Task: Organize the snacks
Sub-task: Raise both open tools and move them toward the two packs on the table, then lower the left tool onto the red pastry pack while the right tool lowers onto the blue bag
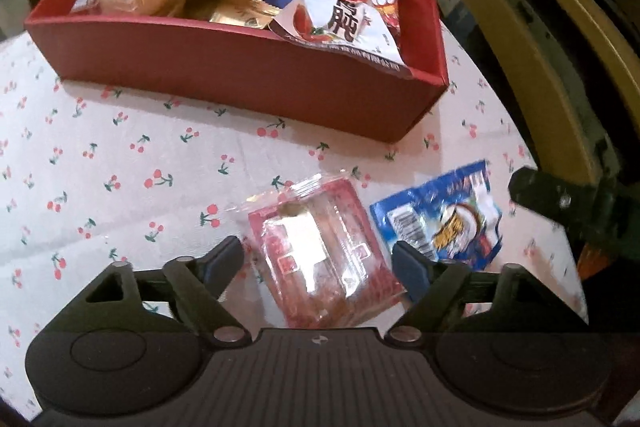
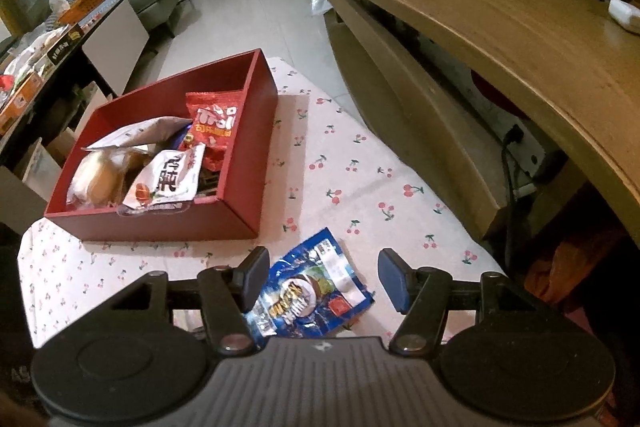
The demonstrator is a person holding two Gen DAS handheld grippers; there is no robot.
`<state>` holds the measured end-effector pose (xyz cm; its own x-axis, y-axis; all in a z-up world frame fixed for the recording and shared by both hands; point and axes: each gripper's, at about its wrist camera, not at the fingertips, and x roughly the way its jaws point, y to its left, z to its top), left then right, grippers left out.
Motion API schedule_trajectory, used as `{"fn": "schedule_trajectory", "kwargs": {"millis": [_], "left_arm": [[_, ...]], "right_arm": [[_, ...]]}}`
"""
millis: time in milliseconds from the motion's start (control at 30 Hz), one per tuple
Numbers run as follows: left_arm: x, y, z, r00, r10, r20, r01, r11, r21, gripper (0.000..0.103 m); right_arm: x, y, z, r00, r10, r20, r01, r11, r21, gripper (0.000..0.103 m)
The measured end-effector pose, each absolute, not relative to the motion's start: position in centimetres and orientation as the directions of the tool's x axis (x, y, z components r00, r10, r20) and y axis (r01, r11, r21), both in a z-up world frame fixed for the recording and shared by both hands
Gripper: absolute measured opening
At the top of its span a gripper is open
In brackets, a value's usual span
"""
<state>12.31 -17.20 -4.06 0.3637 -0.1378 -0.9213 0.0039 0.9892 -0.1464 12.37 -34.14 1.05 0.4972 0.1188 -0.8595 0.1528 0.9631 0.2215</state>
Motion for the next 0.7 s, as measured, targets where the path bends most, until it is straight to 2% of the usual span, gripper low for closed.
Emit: {"fn": "schedule_trajectory", "kwargs": {"millis": [33,67,100,300,467,567,700], "left_arm": [[12.2,-17.1,-4.0,0.365,-0.133,-0.922,0.018,0.991,-0.136,0.076],[12.0,-16.9,-3.9,0.364,-0.124,-0.923,0.038,0.992,-0.118,0.067],[11.8,-16.6,-3.8,0.358,-0.119,-0.926,0.06,0.993,-0.104,0.064],[10.4,-13.8,-3.5,0.342,-0.099,-0.934,0.136,0.989,-0.055,0.064],[9.2,-11.7,-3.4,0.318,-0.125,-0.94,0.201,0.978,-0.062,0.064],[9.2,-10.2,-3.5,0.304,-0.171,-0.937,0.186,0.975,-0.117,0.064],[9.6,-9.4,-3.3,0.285,-0.222,-0.933,0.172,0.969,-0.178,0.064]], "right_arm": [[12.3,-34.3,1.0,0.494,0.118,-0.861,0.159,0.962,0.223,0.066],[12.2,-34.6,0.9,0.492,0.115,-0.863,0.169,0.96,0.225,0.066],[12.2,-34.9,0.8,0.486,0.111,-0.867,0.187,0.956,0.227,0.066],[11.8,-35.5,-0.6,0.433,0.151,-0.889,0.255,0.925,0.281,0.067],[12.9,-33.8,-1.4,0.424,0.115,-0.898,0.205,0.954,0.219,0.071],[13.9,-32.7,-1.7,0.417,0.084,-0.905,0.153,0.975,0.161,0.074],[14.9,-32.7,-2.5,0.376,0.076,-0.924,0.222,0.96,0.169,0.074]]}}
